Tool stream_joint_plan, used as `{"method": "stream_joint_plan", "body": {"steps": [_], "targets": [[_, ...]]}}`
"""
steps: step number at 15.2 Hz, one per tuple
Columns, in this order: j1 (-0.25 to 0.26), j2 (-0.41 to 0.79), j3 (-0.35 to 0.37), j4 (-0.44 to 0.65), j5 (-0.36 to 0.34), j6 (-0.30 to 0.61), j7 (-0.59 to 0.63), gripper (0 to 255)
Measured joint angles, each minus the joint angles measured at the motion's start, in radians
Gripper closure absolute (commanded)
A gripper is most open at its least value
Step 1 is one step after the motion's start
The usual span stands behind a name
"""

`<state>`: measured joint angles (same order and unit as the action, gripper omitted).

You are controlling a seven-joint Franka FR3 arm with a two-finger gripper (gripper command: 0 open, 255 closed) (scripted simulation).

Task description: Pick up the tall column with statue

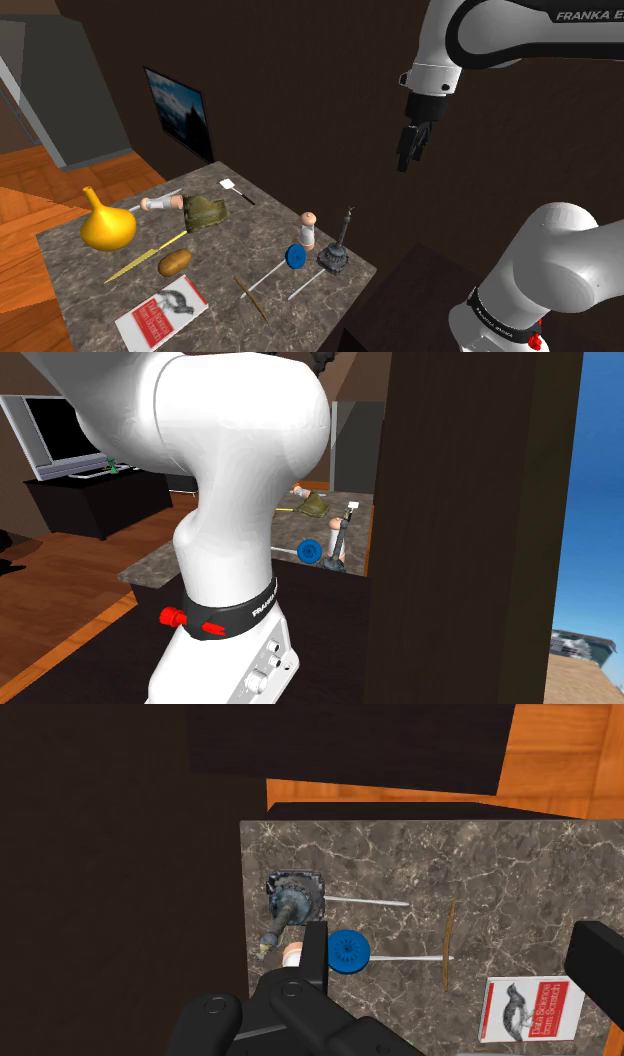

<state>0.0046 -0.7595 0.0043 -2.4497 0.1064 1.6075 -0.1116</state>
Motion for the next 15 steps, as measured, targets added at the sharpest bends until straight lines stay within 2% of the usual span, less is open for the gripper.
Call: {"method": "stream_joint_plan", "body": {"steps": [2,5,9,15], "targets": [[-0.001,0.007,-0.002,-0.009,-0.002,0.017,-0.005,0],[-0.009,0.05,-0.017,-0.052,-0.013,0.109,-0.033,0],[-0.016,0.142,-0.034,-0.115,-0.023,0.275,-0.072,0],[-0.026,0.326,-0.066,-0.145,-0.028,0.508,-0.136,0]]}}
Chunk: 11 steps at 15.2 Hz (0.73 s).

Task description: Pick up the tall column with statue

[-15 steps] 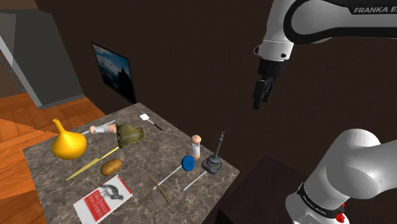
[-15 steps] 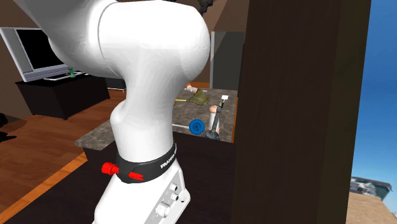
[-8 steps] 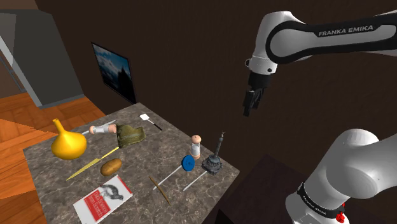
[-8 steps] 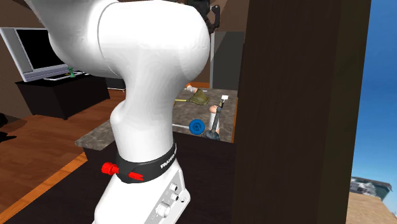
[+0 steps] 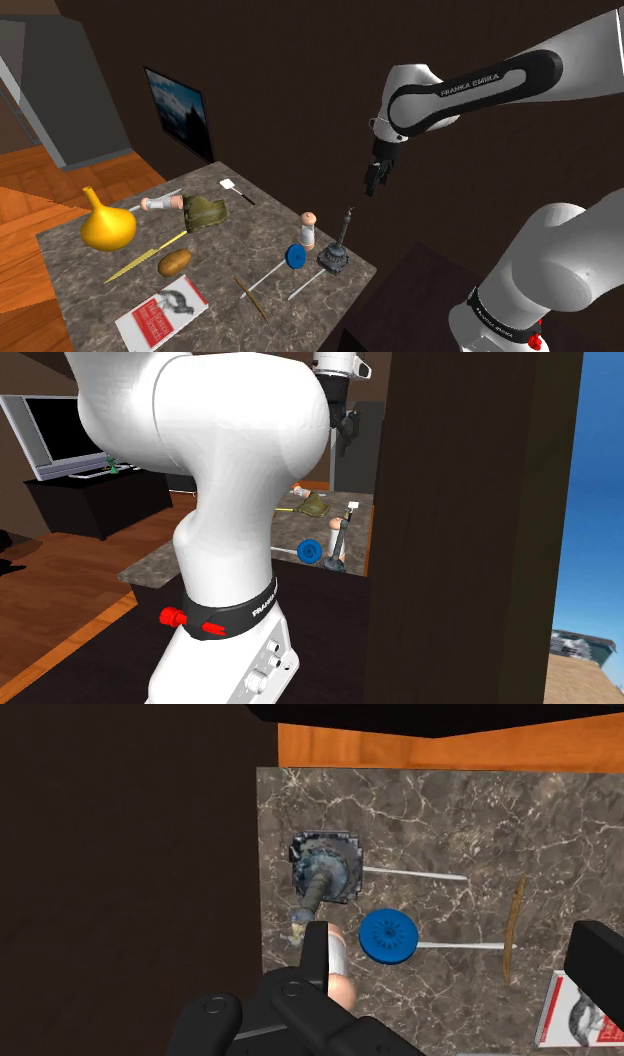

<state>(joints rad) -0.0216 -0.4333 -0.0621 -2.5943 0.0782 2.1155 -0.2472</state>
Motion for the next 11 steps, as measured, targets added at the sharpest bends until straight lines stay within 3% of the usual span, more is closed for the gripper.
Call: {"method": "stream_joint_plan", "body": {"steps": [11], "targets": [[-0.001,0.433,-0.053,0.087,0.073,0.379,-0.154,0]]}}
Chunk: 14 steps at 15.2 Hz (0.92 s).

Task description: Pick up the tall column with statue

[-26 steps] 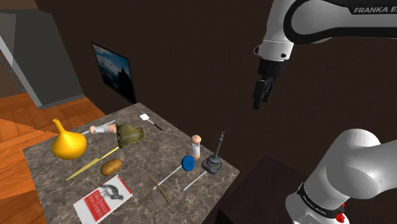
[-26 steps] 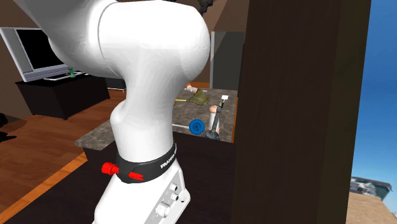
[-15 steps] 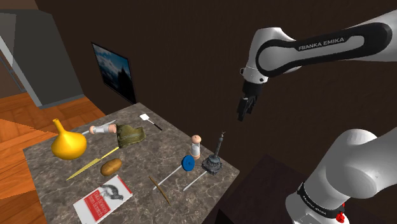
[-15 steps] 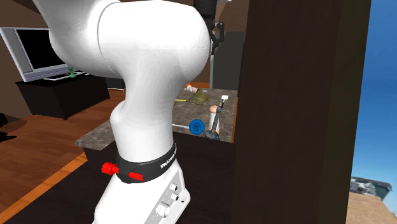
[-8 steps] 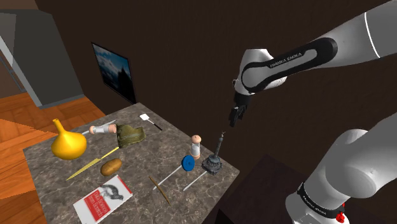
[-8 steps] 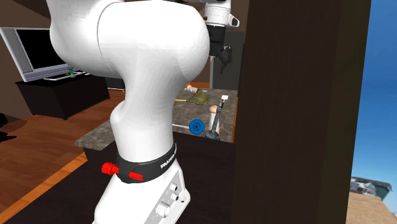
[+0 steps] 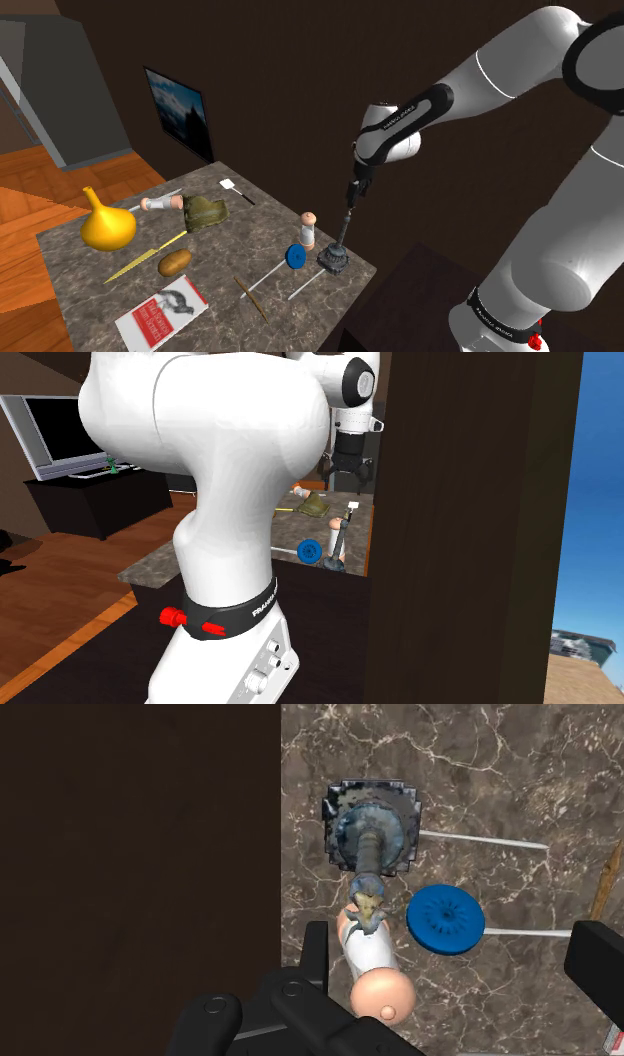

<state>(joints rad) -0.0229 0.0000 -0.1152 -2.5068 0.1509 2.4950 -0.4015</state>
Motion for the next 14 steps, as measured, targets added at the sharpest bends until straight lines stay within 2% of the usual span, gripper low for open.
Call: {"method": "stream_joint_plan", "body": {"steps": [3,11,12,14], "targets": [[-0.008,0.109,-0.002,0.04,0.04,0.075,-0.052,0],[-0.019,0.231,0.02,0.067,0.097,0.175,-0.109,0],[-0.02,0.238,0.021,0.068,0.1,0.18,-0.11,255],[-0.02,0.242,0.022,0.069,0.102,0.183,-0.11,255]]}}
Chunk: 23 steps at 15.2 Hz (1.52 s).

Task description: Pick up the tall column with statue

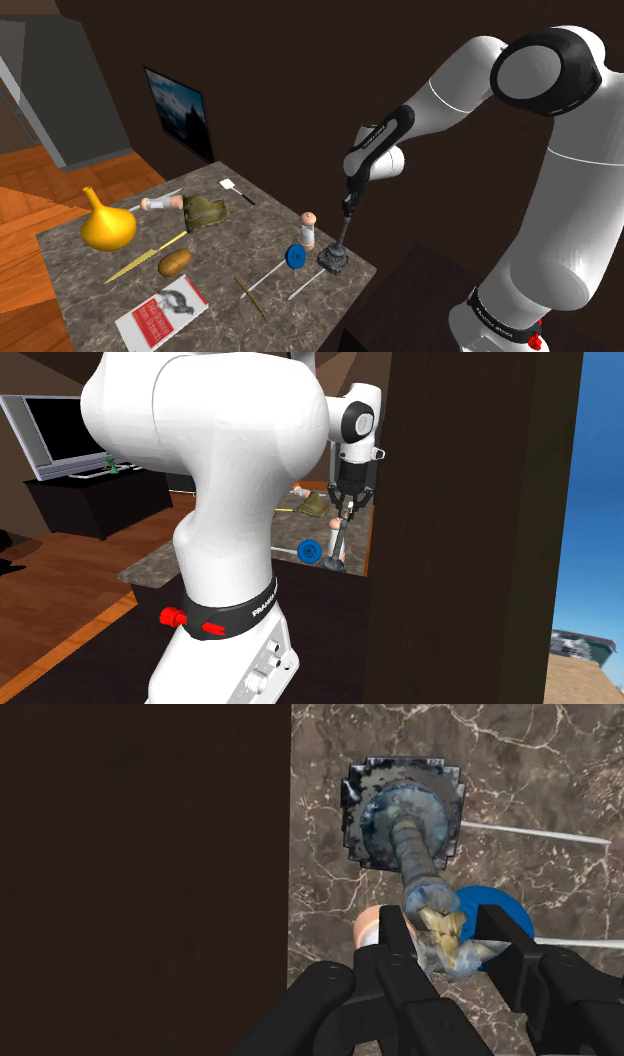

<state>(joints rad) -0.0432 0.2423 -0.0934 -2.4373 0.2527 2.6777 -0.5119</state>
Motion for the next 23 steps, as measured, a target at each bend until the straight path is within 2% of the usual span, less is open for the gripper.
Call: {"method": "stream_joint_plan", "body": {"steps": [9,23], "targets": [[0.001,-0.005,-0.001,-0.005,-0.001,-0.001,0.002,255],[0.012,-0.177,-0.029,-0.004,-0.088,-0.176,0.074,255]]}}
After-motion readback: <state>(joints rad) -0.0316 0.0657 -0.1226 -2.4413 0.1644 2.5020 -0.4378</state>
